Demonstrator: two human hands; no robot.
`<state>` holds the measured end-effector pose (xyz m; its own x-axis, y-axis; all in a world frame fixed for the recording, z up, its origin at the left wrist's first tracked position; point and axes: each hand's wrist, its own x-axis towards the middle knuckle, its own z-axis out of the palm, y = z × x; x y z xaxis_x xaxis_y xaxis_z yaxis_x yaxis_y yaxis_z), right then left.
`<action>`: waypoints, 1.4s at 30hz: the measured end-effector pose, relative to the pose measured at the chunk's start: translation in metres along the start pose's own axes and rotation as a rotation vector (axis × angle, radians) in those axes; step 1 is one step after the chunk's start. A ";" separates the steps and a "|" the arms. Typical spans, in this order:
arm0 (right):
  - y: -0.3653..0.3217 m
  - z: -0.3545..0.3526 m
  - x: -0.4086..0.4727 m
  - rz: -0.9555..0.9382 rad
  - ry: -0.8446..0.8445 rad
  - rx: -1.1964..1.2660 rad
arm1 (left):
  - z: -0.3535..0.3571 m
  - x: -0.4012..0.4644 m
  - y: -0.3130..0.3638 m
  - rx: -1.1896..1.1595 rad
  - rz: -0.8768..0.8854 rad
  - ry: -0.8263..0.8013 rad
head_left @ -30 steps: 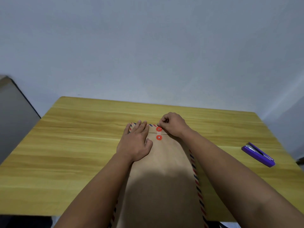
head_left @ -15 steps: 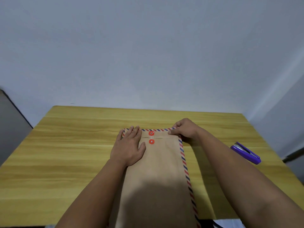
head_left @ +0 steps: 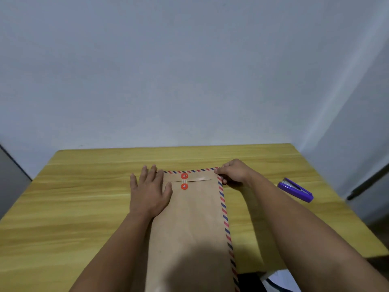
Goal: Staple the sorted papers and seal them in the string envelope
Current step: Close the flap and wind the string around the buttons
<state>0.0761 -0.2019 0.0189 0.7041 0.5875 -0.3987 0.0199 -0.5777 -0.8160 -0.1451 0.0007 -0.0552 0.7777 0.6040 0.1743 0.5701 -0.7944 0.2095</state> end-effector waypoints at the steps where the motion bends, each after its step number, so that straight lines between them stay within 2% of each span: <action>1: -0.004 -0.001 -0.007 0.004 0.019 0.007 | -0.004 -0.003 0.003 0.000 0.001 0.029; 3: -0.019 -0.007 -0.016 -0.003 0.077 0.000 | -0.014 -0.008 0.019 -0.062 0.015 0.054; 5: -0.043 -0.014 -0.026 -0.038 0.157 -0.009 | -0.032 -0.013 0.046 -0.245 0.025 0.006; 9: -0.107 -0.018 -0.054 -0.111 0.201 0.008 | -0.085 -0.012 0.106 -0.877 -0.028 -0.319; 12: -0.156 -0.014 -0.083 -0.168 0.178 0.013 | -0.129 -0.013 0.141 -1.059 -0.058 -0.442; 16: -0.192 -0.012 -0.103 -0.241 0.174 0.085 | -0.175 -0.003 0.151 -1.134 -0.171 -0.382; 20: -0.197 -0.017 -0.102 -0.317 0.130 0.185 | -0.211 0.000 0.139 -1.038 -0.136 -0.189; 23: -0.183 -0.026 -0.089 -0.387 0.326 0.016 | -0.233 0.007 0.120 -0.979 -0.152 -0.058; 25: -0.165 -0.034 -0.085 -0.360 0.410 -0.025 | -0.240 0.013 0.105 -1.106 -0.215 -0.007; 28: -0.130 -0.040 -0.085 -0.178 0.271 0.146 | -0.233 0.013 0.087 -1.400 -0.310 0.000; 30: -0.107 -0.039 -0.081 -0.111 0.148 0.173 | -0.218 0.013 0.075 -1.470 -0.372 -0.023; 32: -0.086 -0.034 -0.075 -0.111 0.094 0.281 | -0.197 0.015 0.064 -1.438 -0.420 -0.018; 34: -0.068 -0.024 -0.071 -0.084 0.084 0.404 | -0.173 0.015 0.057 -1.304 -0.442 0.025; 37: -0.041 -0.007 -0.060 -0.026 0.162 0.383 | -0.139 0.010 0.057 -1.136 -0.452 0.052; 39: -0.022 0.003 -0.056 0.023 0.206 0.188 | -0.113 0.007 0.058 -1.007 -0.407 0.020; 42: -0.002 0.023 -0.055 0.096 0.231 -0.335 | -0.066 0.000 0.052 -0.559 -0.244 -0.169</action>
<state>0.0209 -0.2204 0.0325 0.8540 0.4018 -0.3306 0.1497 -0.7982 -0.5834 -0.1330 -0.0360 0.0190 0.7003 0.7086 -0.0867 0.5471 -0.4546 0.7029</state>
